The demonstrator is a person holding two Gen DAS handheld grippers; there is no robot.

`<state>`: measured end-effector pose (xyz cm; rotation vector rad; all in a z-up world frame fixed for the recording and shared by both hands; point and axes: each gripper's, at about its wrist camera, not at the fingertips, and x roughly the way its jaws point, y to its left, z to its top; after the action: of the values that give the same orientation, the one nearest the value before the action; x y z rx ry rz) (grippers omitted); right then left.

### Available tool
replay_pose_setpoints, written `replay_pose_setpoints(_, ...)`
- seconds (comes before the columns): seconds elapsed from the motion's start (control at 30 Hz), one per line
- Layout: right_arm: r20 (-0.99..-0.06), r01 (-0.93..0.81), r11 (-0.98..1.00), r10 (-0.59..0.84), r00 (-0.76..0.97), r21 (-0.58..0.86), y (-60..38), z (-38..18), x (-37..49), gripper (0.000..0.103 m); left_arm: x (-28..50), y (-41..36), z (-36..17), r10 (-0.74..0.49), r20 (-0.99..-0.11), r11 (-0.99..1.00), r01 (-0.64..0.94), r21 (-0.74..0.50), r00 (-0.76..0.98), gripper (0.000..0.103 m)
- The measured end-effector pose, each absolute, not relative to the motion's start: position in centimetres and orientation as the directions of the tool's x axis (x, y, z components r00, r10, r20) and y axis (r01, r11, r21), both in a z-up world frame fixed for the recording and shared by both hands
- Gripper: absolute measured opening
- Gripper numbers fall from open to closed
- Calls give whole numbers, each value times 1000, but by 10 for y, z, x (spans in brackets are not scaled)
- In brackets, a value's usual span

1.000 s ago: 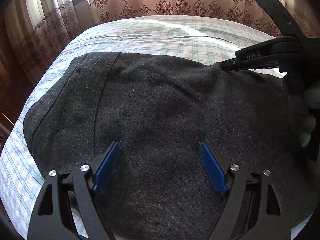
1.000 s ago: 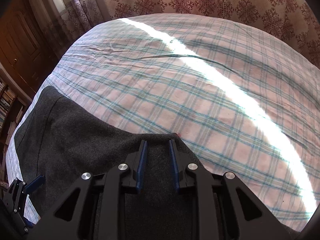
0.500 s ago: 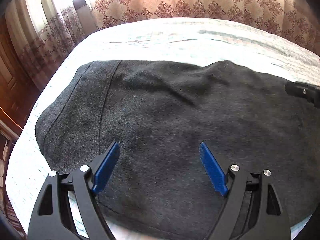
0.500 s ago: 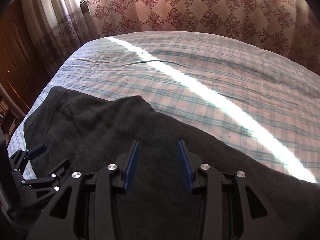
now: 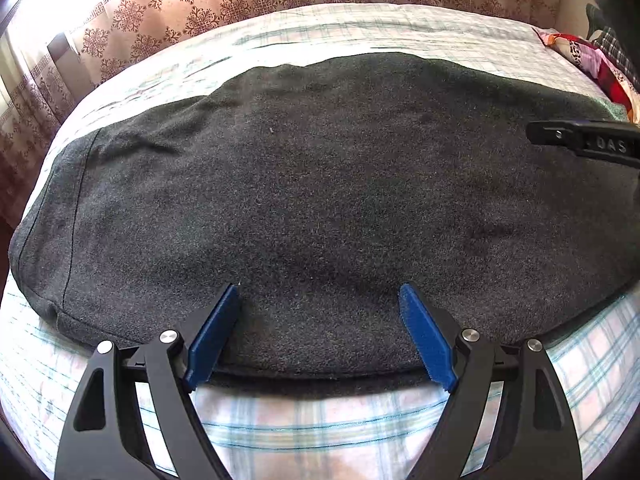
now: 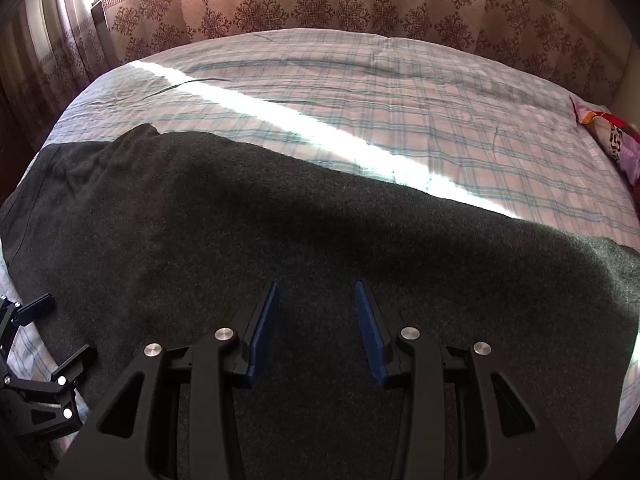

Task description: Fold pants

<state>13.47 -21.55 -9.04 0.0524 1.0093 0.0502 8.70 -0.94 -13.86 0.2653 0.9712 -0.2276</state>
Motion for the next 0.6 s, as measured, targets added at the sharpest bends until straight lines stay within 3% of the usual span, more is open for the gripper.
replay_pose_setpoints(0.07,-840,-61,995,104,533,85,-206,-85,117,41,87,-8,-139,-72,-835,944,307,119,545,84)
replay_pose_setpoints(0.13,-853,-109,989,139,504,96,-193,-87,102,48,87,-8,-138,-65,-832,943,307,130,551,84)
replay_pose_setpoints(0.23,-910,-149,987,109,400,53,-181,-109,77,50,85,-9,-139,-62,-832,942,307,133,551,84)
replay_pose_setpoints(0.33,-905,-168,985,110,410,44,-184,-109,51,51,84,-10,-138,-56,-832,942,306,140,552,84)
replay_pose_setpoints(0.47,-894,-101,990,132,427,98,-215,-97,38,51,91,-12,-132,-29,-843,946,286,149,537,84)
replay_pose_setpoints(0.6,-864,44,998,24,502,54,-265,-83,39,51,91,-26,-117,-75,-858,955,285,85,508,84)
